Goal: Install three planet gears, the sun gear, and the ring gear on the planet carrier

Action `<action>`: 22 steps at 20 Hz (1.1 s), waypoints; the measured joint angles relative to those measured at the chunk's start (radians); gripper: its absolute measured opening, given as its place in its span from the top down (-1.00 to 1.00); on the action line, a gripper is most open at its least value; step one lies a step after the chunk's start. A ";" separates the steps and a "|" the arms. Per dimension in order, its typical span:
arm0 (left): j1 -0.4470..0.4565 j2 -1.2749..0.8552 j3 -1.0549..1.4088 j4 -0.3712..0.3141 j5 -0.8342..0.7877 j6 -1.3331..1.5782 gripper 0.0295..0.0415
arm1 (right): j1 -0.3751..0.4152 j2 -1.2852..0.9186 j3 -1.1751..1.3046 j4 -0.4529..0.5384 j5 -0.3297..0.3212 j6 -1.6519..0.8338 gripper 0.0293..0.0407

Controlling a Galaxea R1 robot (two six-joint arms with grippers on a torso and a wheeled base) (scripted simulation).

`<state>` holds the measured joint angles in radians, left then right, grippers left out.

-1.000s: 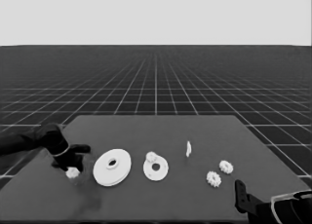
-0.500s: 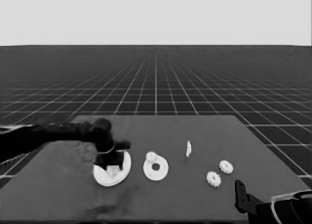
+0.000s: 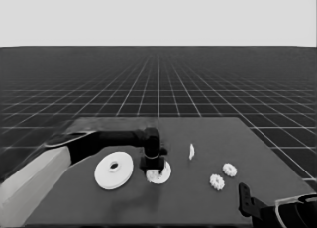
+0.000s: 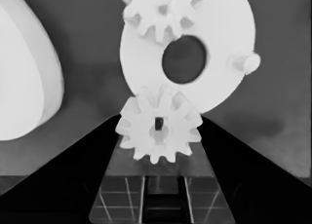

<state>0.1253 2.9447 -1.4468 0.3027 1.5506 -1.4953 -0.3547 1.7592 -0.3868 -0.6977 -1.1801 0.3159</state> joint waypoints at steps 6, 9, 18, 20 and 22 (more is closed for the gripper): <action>0.054 0.011 -0.046 0.053 -0.017 0.030 0.72 | 0.000 0.000 0.000 0.000 0.000 0.000 -0.61; 0.056 0.011 -0.048 0.055 -0.018 0.031 0.18 | 0.000 0.000 0.000 0.000 0.000 0.000 -0.61; 0.056 0.011 -0.048 0.055 -0.018 0.031 -0.49 | 0.000 0.000 0.000 0.000 0.000 0.000 -0.61; -0.049 -0.005 0.029 -0.050 0.011 -0.023 -0.49 | 0.000 0.000 0.000 0.000 0.000 0.000 -0.61; -0.093 -0.007 0.045 -0.091 0.014 -0.035 -0.49 | 0.000 0.000 0.000 0.000 0.000 0.000 -0.61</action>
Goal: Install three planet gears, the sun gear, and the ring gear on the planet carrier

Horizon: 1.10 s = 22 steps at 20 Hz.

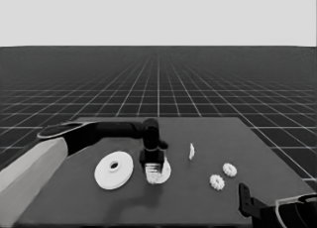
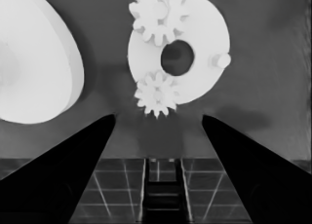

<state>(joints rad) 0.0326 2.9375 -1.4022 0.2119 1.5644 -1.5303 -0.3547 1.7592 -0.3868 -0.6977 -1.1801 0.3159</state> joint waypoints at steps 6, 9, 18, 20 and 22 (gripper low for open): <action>-0.020 -0.001 0.005 -0.022 0.000 -0.004 -0.49 | 0.000 0.000 0.000 0.000 0.000 0.000 -0.61; -0.293 -0.873 0.769 0.074 -0.704 1.350 -0.78 | 0.000 0.000 0.000 0.000 0.000 0.000 -0.61; -0.374 -1.180 0.983 0.098 -0.886 1.877 -0.49 | 0.299 0.290 -0.341 0.354 -0.243 0.629 -0.76; -0.374 -1.182 0.984 0.098 -0.887 1.880 -0.49 | 0.329 0.400 -0.550 0.450 -0.286 0.781 -0.65; -0.375 -1.182 0.984 0.098 -0.888 1.881 -0.49 | 0.334 0.441 -0.636 0.483 -0.299 0.824 -0.62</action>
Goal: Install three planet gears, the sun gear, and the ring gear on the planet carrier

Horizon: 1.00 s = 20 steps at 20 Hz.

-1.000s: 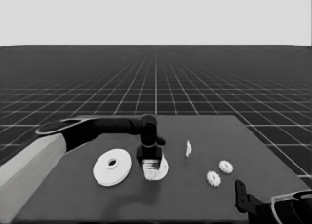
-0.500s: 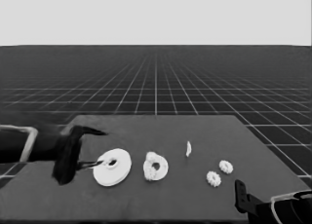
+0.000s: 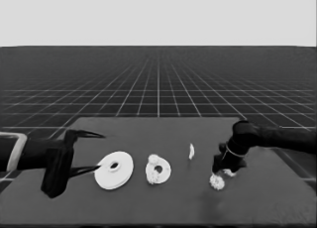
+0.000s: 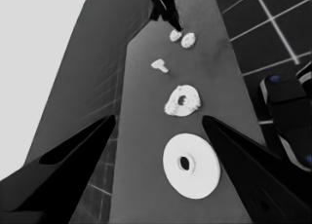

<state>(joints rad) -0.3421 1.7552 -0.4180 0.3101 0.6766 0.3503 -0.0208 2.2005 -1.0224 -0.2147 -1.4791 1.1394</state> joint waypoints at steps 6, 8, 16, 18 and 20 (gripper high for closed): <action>0.000 0.000 0.000 0.000 0.000 0.001 -0.49 | -0.152 0.054 -0.120 -0.121 0.065 -0.005 -0.61; 0.000 0.000 0.000 0.000 0.000 0.001 -0.49 | -0.203 0.074 -0.163 -0.161 0.094 -0.018 -0.61; 0.000 0.000 0.000 0.000 0.000 0.001 -0.49 | -0.225 0.085 -0.188 -0.180 0.110 -0.025 0.64; 0.000 0.000 0.000 0.000 0.000 0.001 -0.49 | -0.225 0.085 -0.188 -0.180 0.110 -0.025 0.66; 0.000 0.000 0.000 0.000 0.000 0.001 -0.49 | -0.225 0.085 -0.188 -0.180 0.110 -0.025 0.66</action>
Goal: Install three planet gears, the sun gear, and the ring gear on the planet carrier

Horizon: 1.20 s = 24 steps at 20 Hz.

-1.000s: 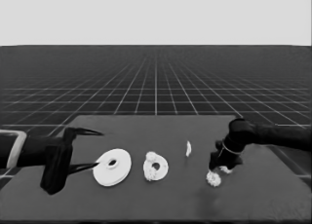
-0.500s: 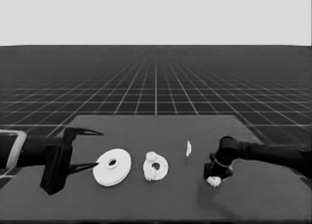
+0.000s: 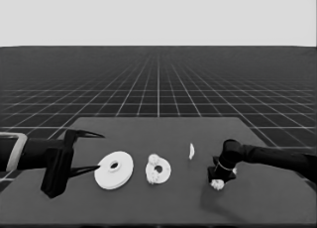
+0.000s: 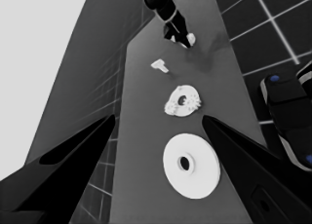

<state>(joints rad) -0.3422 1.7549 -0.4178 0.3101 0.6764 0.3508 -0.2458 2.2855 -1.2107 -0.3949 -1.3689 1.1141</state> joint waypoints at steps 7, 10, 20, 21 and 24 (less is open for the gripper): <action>0.000 0.000 0.000 0.000 0.000 0.000 -0.49 | 0.174 -0.055 0.125 0.150 -0.097 0.041 0.67; 0.000 0.000 0.000 0.000 0.000 0.000 -0.49 | 0.216 -0.060 0.135 0.187 -0.114 0.045 0.67; 0.000 0.000 0.000 0.000 0.000 0.000 -0.49 | 0.254 0.601 -0.303 0.212 -0.167 0.263 0.67; 0.000 0.000 0.000 0.000 0.000 0.000 -0.49 | 0.253 0.614 -0.323 0.213 -0.166 0.256 0.67; 0.000 0.000 0.000 0.000 0.000 0.000 -0.49 | 0.253 0.629 -0.346 0.214 -0.165 0.248 0.67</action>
<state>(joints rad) -0.3422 1.7549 -0.4178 0.3101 0.6764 0.3508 0.0074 2.9145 -1.5568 -0.1811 -1.5335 1.3620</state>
